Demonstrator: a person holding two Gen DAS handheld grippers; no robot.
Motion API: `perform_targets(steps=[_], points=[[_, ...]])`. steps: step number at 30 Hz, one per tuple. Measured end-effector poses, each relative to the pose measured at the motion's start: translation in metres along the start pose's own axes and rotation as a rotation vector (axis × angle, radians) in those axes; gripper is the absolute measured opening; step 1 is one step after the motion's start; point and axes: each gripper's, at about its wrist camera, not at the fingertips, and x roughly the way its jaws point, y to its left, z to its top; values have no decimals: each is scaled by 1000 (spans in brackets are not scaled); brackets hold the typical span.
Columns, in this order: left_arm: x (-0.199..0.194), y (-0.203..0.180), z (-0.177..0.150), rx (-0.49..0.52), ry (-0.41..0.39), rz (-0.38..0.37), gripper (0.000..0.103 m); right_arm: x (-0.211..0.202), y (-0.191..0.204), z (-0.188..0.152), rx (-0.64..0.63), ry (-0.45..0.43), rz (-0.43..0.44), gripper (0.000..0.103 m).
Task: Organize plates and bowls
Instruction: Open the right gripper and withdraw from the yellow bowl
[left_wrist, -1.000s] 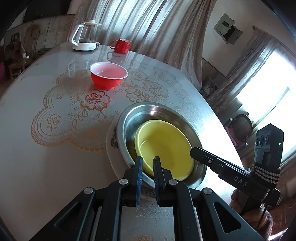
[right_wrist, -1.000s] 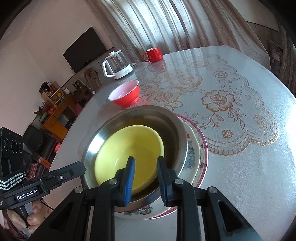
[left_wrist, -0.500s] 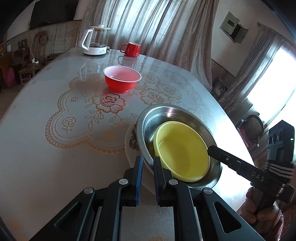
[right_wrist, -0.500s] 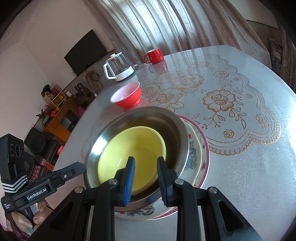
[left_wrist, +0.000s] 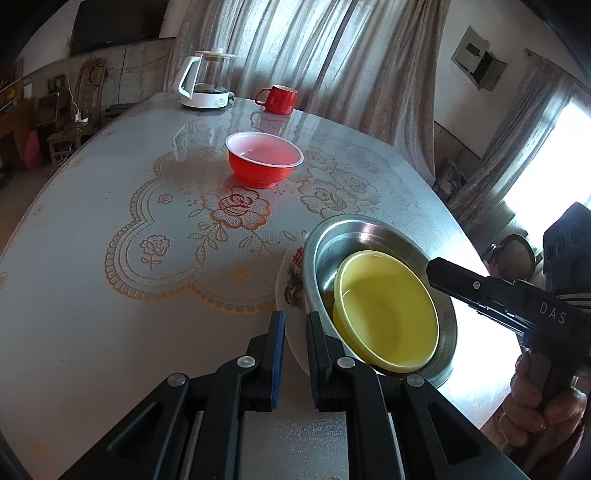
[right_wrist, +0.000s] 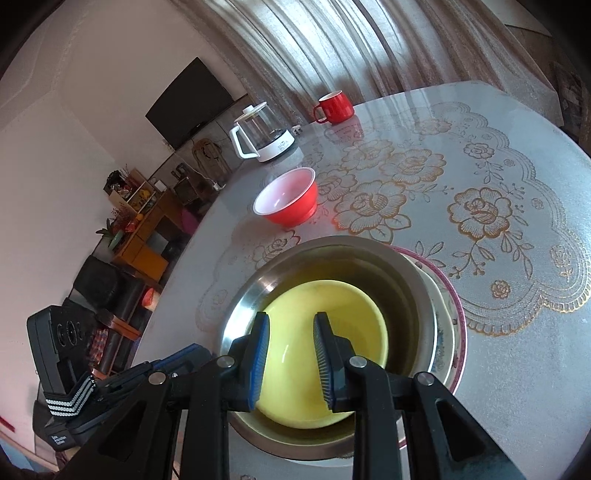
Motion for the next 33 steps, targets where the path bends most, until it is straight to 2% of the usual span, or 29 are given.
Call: perform_targets(steps=[6,10,15,18,27,33], points=[[7,10,4,-21,6,21,12,9,11,15,-3,24,12,24],[14,18,8,-36,14,48,16,17,14,27,16,47,50,24],[23,30,15,-56,22,69,22,38,3,41,113,98,92,24],[30,40,21,-77,33,80,22,50,-8,48,176,116,108,24],[44,71,44,-142,40,122,27,73,-13,71,217,129,111,25],[55,85,68,-182,46,122,28,92,-21,98,255,134,97,26]])
